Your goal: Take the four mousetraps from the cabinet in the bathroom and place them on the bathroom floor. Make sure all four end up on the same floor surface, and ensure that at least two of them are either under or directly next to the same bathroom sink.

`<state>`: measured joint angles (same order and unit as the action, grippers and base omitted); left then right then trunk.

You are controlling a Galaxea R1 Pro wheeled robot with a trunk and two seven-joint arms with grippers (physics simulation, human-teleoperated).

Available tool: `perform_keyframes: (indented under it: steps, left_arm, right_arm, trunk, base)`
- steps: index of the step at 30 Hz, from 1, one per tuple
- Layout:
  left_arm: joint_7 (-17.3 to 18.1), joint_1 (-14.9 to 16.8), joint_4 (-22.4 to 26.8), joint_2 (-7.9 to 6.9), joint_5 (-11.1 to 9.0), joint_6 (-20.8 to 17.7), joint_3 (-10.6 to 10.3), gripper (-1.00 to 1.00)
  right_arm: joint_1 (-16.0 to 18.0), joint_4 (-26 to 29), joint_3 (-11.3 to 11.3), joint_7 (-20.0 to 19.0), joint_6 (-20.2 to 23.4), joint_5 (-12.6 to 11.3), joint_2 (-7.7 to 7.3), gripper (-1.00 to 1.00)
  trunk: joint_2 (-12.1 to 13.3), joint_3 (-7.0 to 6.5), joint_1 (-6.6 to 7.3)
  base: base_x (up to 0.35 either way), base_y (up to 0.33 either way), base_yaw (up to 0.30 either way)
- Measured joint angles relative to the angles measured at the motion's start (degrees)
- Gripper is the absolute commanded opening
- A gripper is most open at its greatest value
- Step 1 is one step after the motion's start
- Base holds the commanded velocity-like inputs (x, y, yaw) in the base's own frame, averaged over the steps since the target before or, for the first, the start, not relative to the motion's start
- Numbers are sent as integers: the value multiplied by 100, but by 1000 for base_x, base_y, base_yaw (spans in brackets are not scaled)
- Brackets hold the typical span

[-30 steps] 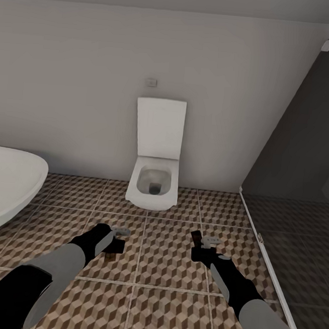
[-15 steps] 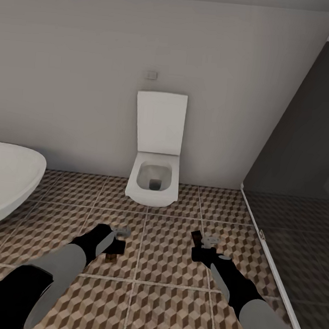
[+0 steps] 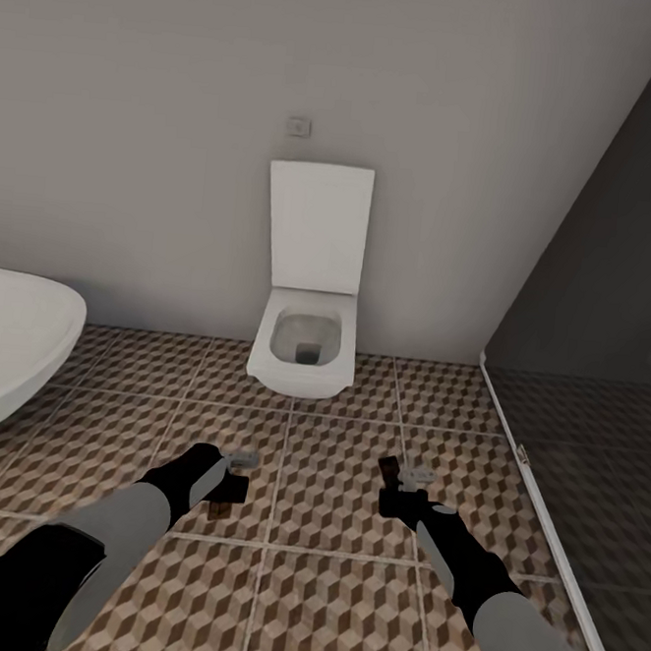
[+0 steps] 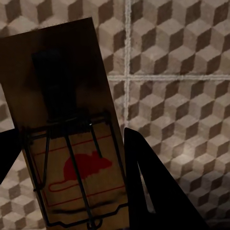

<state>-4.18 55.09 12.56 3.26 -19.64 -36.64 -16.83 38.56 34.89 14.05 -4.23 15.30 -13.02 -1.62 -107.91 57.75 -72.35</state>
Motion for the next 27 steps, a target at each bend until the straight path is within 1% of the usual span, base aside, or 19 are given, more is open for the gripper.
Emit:
perform_keyframes:
  steps: [27]
  left_arm:
    - [0, 0, 0, 0, 0, 6, 0, -100]
  right_arm:
    - [0, 8, 0, 5, -9, 10, 3, -100]
  trunk:
    - [-1083, 729, -593]
  base:
    - [0, 0, 0]
